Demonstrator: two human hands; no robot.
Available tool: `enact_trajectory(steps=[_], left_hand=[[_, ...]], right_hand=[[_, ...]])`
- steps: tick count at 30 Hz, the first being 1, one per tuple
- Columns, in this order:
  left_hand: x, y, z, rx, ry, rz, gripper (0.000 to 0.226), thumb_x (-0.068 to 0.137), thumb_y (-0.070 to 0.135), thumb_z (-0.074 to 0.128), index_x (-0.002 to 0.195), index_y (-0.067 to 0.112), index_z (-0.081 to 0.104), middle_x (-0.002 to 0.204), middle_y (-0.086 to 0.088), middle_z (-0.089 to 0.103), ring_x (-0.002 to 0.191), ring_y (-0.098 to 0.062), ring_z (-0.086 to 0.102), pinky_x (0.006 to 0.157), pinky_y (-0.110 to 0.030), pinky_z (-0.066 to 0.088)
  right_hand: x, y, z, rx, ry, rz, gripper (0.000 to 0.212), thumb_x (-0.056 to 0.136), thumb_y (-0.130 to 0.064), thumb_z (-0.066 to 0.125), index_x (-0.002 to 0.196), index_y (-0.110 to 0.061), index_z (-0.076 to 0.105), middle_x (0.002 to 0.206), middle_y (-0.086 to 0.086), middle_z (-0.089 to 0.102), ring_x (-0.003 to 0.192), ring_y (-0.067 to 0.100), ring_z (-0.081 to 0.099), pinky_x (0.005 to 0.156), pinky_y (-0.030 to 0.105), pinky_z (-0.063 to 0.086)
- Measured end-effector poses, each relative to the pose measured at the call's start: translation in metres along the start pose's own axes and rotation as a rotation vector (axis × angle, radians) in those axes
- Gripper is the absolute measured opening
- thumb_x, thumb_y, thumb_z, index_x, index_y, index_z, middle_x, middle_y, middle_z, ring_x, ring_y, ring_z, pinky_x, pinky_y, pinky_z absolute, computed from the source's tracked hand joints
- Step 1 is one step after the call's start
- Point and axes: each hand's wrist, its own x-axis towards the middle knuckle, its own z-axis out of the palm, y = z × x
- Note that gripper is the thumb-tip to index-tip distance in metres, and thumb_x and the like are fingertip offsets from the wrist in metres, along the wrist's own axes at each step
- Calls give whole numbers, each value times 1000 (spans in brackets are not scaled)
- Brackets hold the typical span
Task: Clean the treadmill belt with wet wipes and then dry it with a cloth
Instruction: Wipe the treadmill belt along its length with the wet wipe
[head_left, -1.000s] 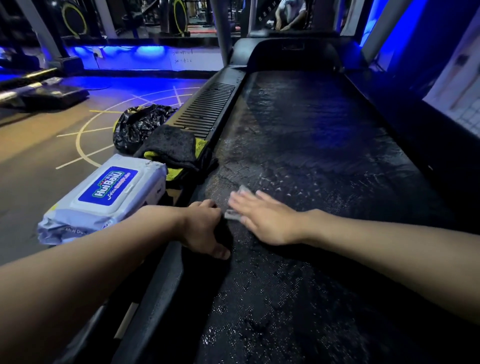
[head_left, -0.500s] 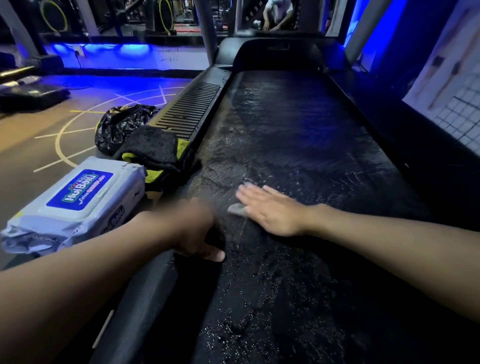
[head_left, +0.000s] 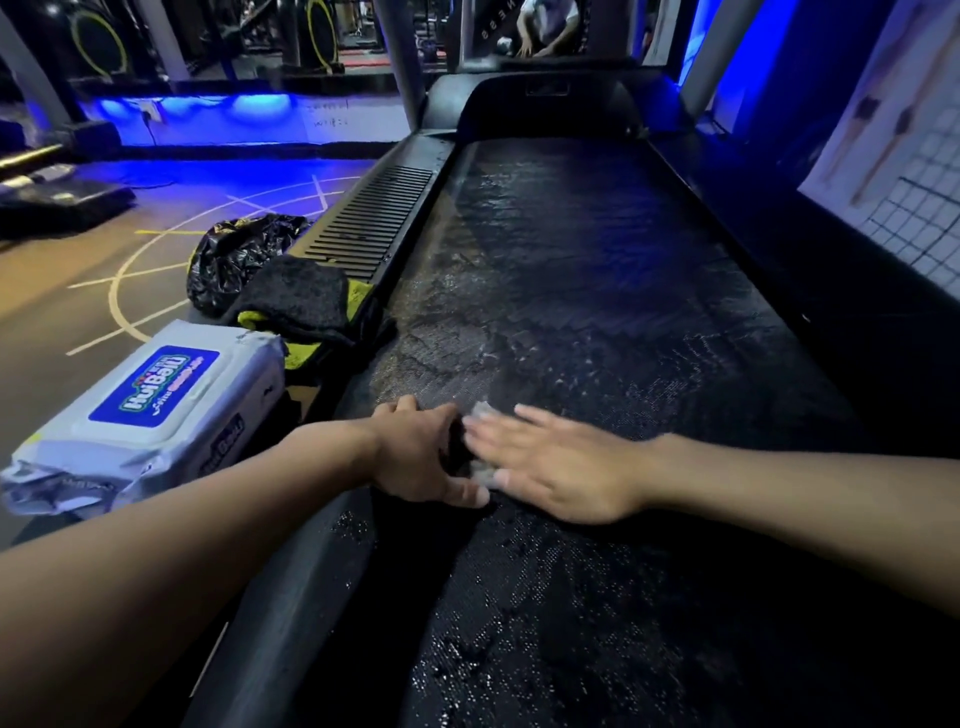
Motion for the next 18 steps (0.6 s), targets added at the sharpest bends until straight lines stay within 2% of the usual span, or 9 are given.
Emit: enact_trajectory(steps=[3, 4, 6, 8, 11, 13, 15, 17, 18], left_hand=[[3, 7, 3, 91, -23, -31, 119, 64, 76, 68, 152, 20, 11, 151, -21, 18, 143, -43, 15, 115, -49, 27], [3, 9, 3, 112, -14, -36, 120, 63, 75, 70, 152, 19, 12, 151, -21, 17, 143, -42, 15, 114, -52, 27], [6, 10, 3, 137, 26, 28, 114, 64, 72, 72, 149, 15, 19, 149, -16, 19, 144, -35, 17, 114, -51, 27], [10, 9, 4, 91, 45, 154, 107, 67, 63, 76, 145, 9, 26, 147, -8, 22, 142, -27, 26, 115, -43, 30], [11, 15, 0, 48, 26, 183, 103, 67, 52, 82, 141, 2, 29, 145, -10, 28, 136, -27, 37, 111, -33, 35], [13, 19, -4, 18, 10, 154, 98, 67, 55, 81, 139, 6, 35, 141, -11, 32, 130, -28, 43, 108, -33, 38], [15, 22, -7, 5, 19, 141, 90, 67, 65, 75, 134, 14, 41, 132, -9, 37, 124, -28, 46, 104, -36, 42], [17, 24, -6, 41, 53, 118, 93, 64, 73, 71, 134, 20, 42, 128, -7, 37, 125, -29, 42, 105, -41, 41], [17, 26, -5, 69, 68, 98, 95, 62, 75, 70, 135, 22, 41, 127, -6, 36, 128, -30, 37, 105, -45, 39]], right_hand=[[9, 29, -8, 9, 24, 234, 55, 107, -40, 11, 159, -23, 0, 166, -2, -11, 149, 11, -20, 122, 36, -10], [8, 26, -8, 14, 28, 240, 56, 107, -40, 13, 159, -21, 0, 165, -1, -11, 149, 12, -19, 122, 36, -10], [-3, 11, 1, 1, 13, 104, 56, 108, -39, 16, 159, -20, 2, 164, -4, -12, 149, 11, -19, 122, 33, -12], [-12, 7, 5, 12, 0, 15, 56, 108, -38, 17, 159, -20, 3, 164, -7, -12, 149, 8, -20, 122, 33, -13], [-5, 38, -5, 40, 5, 227, 56, 108, -37, 16, 159, -22, 1, 165, -4, -11, 149, 8, -20, 123, 40, -10], [-7, 36, -5, 65, 13, 261, 58, 108, -39, 16, 159, -20, -1, 165, -3, -12, 149, 10, -20, 123, 39, -10], [-20, 22, 4, 62, -4, 135, 59, 107, -44, 14, 159, -19, -1, 163, -7, -15, 149, 9, -21, 122, 34, -13], [-28, 20, 6, 62, 13, 66, 58, 106, -44, 11, 159, -20, 1, 163, -10, -12, 148, 5, -20, 121, 31, -15], [-24, 30, 5, 52, 37, 108, 57, 107, -43, 11, 159, -20, 3, 164, -9, -9, 149, 5, -19, 121, 32, -14]])
